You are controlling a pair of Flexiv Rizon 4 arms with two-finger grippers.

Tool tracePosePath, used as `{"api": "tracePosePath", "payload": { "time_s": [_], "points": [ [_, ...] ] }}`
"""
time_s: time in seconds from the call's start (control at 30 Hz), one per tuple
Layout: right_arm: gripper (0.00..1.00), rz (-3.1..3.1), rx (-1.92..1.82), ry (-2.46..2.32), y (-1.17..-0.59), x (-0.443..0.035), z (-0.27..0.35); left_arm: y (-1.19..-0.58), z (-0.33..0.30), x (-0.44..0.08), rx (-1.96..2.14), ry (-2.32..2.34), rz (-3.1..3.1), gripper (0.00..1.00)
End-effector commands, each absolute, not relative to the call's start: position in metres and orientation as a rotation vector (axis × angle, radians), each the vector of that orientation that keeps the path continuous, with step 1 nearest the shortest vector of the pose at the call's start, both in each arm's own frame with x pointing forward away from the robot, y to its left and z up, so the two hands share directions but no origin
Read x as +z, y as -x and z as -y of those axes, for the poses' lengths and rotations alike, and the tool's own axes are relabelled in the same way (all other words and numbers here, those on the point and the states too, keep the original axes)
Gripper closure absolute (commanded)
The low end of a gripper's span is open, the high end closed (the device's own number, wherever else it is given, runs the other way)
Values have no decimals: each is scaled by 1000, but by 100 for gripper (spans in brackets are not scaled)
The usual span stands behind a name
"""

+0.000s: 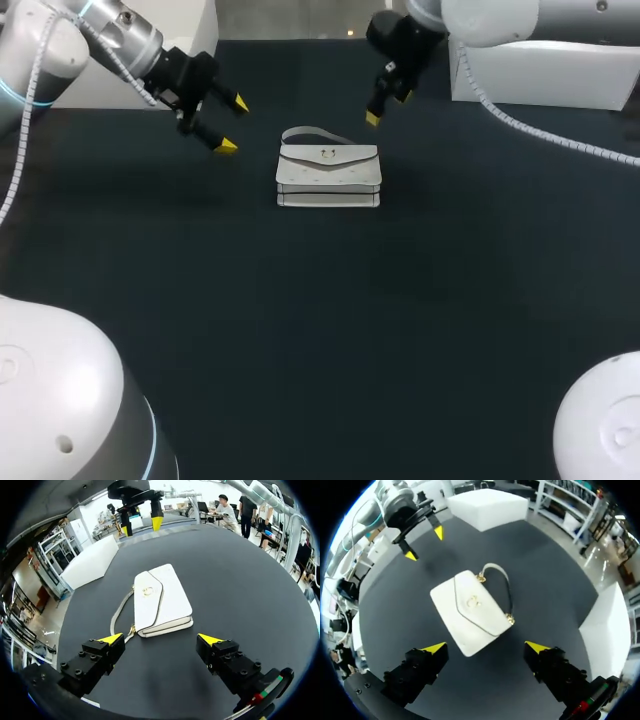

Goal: Pick up the bag, open it, inspect its contents, close it, and place it on the opposite side

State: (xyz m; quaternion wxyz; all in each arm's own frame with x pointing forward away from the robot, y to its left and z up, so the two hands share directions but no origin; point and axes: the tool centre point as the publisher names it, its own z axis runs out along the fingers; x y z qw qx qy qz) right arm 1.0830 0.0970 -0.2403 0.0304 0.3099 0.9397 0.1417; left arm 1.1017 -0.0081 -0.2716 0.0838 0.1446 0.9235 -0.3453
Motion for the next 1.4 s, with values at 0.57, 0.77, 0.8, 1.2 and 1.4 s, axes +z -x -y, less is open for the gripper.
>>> {"api": "tracePosePath", "payload": {
  "time_s": [0.57,0.77,0.8,1.2,1.4],
  "points": [
    [0,-2709,362,-563,-1057,-279,-110,-1103,31,-264,-968,-586,-2576,0],
    [0,-2709,362,-563,-1057,-279,-110,-1103,31,-264,-968,-586,-2576,0],
    [0,-2709,362,-563,-1057,-279,-110,-1103,31,-264,-968,-586,-2576,0],
    [0,-2520,375,-257,-1045,-300,-130,-1106,52,-268,-988,-723,-2464,0],
    [0,-2448,400,-137,-1039,-315,-130,-1106,54,-267,-1010,-743,-2429,0]
  ]
}}
